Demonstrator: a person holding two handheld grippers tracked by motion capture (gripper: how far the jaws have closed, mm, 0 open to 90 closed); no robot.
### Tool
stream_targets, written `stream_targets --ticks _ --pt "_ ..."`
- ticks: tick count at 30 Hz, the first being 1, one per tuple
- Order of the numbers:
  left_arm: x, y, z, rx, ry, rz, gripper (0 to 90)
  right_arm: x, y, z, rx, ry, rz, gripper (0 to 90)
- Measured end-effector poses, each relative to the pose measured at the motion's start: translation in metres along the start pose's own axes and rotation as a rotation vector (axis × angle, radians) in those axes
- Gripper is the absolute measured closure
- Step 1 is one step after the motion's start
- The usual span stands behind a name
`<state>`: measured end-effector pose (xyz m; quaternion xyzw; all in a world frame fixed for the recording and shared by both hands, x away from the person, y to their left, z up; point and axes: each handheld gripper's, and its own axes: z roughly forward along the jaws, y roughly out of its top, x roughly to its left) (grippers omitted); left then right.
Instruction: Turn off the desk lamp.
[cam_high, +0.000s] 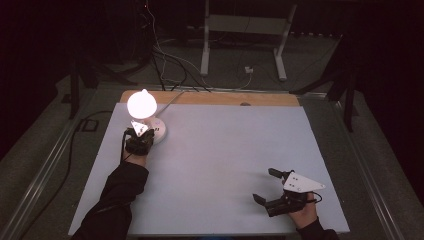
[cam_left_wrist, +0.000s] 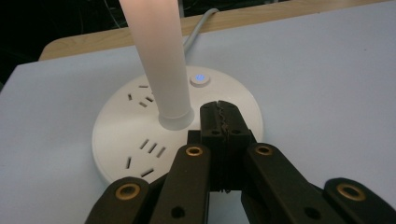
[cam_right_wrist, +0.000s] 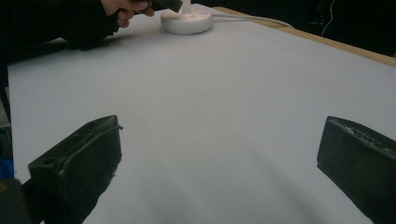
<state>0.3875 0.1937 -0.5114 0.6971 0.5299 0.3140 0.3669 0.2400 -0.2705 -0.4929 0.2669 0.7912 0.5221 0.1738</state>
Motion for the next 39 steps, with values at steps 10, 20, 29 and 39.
stream_targets --ticks 10,20,29,39 --pt "0.0 -0.002 0.005 0.014 -0.013 0.006 90.0 0.0 0.0 0.0 0.005 0.001 0.001 0.0" --pt "0.0 -0.003 0.008 0.017 -0.013 0.018 90.0 0.0 0.0 0.001 0.008 0.002 0.002 0.0" --pt "-0.003 -0.004 0.008 0.015 0.006 0.034 90.0 0.0 -0.001 0.001 0.012 0.002 0.001 0.0" --pt "0.005 0.007 -0.004 -0.011 -0.03 -0.017 90.0 0.0 0.0 0.001 0.006 0.004 0.004 0.0"
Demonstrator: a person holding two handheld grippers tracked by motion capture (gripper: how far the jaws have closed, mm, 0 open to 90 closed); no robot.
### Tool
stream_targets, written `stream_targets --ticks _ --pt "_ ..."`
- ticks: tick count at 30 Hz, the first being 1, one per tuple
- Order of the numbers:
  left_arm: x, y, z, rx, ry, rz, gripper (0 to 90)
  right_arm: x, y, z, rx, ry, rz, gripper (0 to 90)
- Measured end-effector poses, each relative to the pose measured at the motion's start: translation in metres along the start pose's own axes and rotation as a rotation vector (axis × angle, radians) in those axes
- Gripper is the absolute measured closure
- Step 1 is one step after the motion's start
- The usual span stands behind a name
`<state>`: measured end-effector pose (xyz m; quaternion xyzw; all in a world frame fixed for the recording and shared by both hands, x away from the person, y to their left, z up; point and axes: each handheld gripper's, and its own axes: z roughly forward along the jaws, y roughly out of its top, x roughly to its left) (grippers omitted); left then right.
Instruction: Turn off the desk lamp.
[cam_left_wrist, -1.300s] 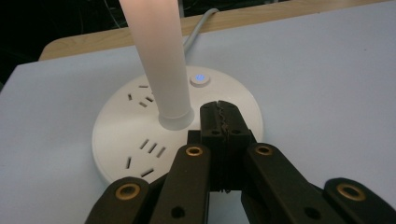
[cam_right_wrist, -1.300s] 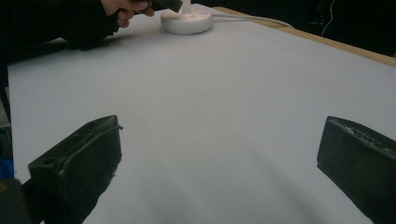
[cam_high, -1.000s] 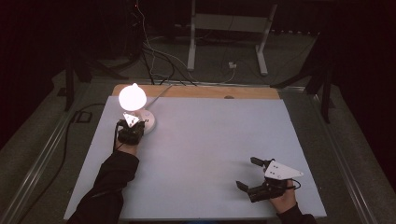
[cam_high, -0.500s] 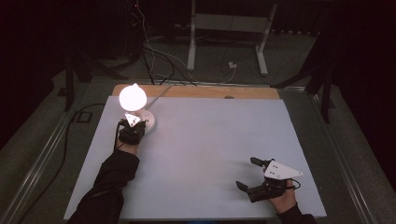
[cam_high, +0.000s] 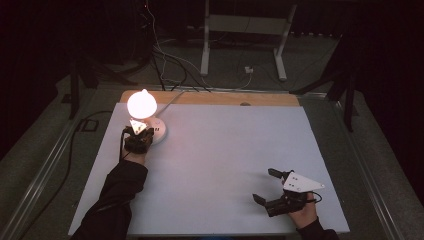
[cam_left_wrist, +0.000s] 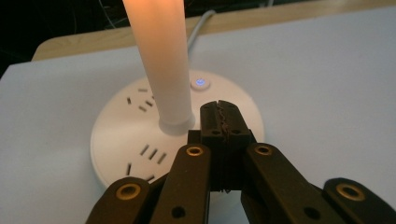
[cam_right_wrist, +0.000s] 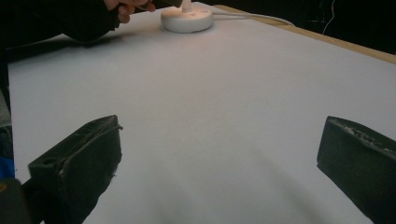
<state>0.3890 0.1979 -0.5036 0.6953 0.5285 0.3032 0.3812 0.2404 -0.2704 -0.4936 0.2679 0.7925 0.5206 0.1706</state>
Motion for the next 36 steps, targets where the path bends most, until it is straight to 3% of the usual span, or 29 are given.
stream_targets --ticks 9,36 --pt "-0.006 0.006 -0.008 -0.026 -0.014 0.02 90.0 0.0 0.0 0.0 0.002 0.001 -0.001 0.0" --pt "-0.001 -0.008 0.008 0.033 -0.023 0.018 90.0 0.0 0.0 0.0 0.005 0.003 0.0 0.0"
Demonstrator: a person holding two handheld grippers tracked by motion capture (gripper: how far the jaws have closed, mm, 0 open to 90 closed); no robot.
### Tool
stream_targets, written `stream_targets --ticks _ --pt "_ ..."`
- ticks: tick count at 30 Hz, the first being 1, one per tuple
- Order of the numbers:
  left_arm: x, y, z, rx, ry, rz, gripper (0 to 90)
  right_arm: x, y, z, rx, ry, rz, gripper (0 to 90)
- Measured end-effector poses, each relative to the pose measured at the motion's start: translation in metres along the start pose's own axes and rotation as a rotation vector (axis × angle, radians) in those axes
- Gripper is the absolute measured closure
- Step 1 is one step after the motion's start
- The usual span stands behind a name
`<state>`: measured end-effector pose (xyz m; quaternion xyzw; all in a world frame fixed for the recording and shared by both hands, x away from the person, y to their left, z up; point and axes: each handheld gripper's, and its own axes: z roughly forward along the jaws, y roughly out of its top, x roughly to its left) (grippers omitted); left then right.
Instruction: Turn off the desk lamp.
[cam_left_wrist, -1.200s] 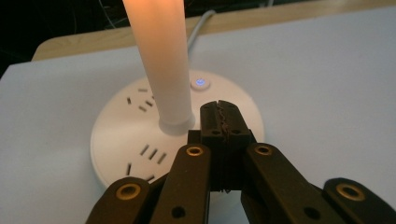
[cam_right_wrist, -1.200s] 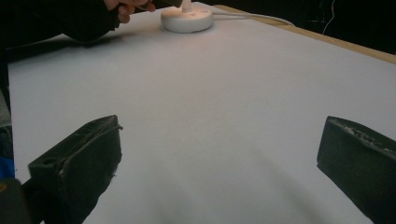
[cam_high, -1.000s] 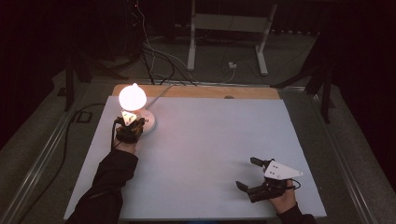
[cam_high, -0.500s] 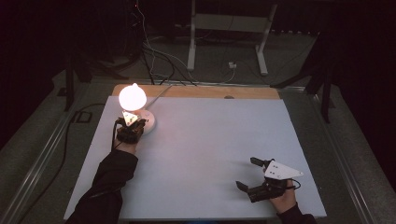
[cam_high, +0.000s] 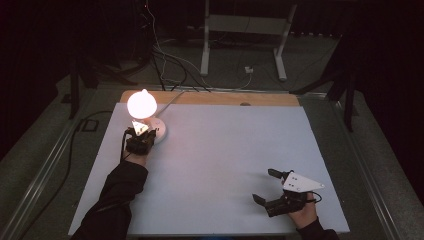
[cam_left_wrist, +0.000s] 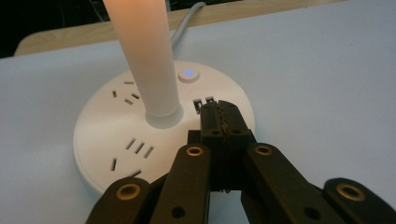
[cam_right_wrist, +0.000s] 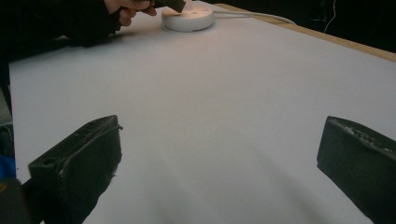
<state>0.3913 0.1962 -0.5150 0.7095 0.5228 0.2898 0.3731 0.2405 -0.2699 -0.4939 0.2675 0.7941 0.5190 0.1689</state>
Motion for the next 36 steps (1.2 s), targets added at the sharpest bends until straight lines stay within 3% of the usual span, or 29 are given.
stream_targets --ticks 10,15,20,27,36 --pt "0.0 0.0 0.001 0.013 0.002 0.003 90.0 0.0 0.0 0.001 0.006 0.003 0.0 0.0" --pt "-0.001 -0.001 0.001 0.009 0.006 0.029 90.0 0.001 0.0 0.001 0.011 0.003 0.001 0.0" --pt "0.002 0.001 -0.001 0.003 -0.015 -0.001 90.0 0.0 0.0 0.001 0.008 0.004 0.0 0.0" --pt "0.002 0.018 -0.021 -0.063 -0.02 -0.009 90.0 0.0 0.0 0.001 0.006 0.004 0.003 0.0" --pt "0.004 0.016 -0.019 -0.052 -0.015 -0.007 90.0 0.0 0.0 0.0 0.003 0.003 0.003 0.0"
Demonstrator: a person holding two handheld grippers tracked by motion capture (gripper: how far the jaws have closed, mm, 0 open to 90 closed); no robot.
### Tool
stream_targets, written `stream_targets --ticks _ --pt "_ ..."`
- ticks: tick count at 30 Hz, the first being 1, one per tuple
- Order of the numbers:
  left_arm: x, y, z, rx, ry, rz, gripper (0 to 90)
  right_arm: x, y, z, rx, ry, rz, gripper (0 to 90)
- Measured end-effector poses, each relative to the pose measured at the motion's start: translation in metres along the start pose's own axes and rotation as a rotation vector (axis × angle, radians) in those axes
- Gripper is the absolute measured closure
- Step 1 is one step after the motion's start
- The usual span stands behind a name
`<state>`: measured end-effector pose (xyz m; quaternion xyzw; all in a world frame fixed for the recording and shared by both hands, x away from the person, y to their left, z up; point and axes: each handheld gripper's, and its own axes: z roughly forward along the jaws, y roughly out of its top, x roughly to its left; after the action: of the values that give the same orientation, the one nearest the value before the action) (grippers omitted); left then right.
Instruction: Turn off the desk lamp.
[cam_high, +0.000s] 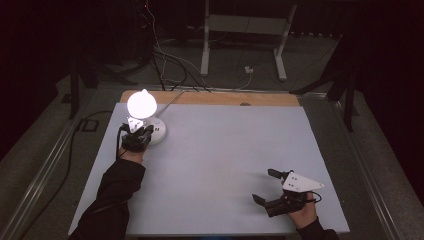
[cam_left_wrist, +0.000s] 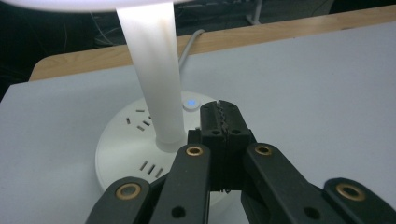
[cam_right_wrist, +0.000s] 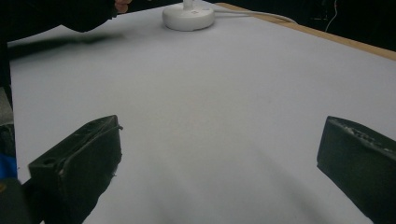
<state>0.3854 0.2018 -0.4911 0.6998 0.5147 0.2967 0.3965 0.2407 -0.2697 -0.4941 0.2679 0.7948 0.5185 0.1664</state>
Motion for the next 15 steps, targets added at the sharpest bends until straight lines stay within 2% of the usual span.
stream_targets --ticks 15 --pt "0.002 -0.013 0.013 0.049 -0.003 0.005 90.0 0.0 0.0 -0.001 -0.001 0.0 -0.002 0.0"
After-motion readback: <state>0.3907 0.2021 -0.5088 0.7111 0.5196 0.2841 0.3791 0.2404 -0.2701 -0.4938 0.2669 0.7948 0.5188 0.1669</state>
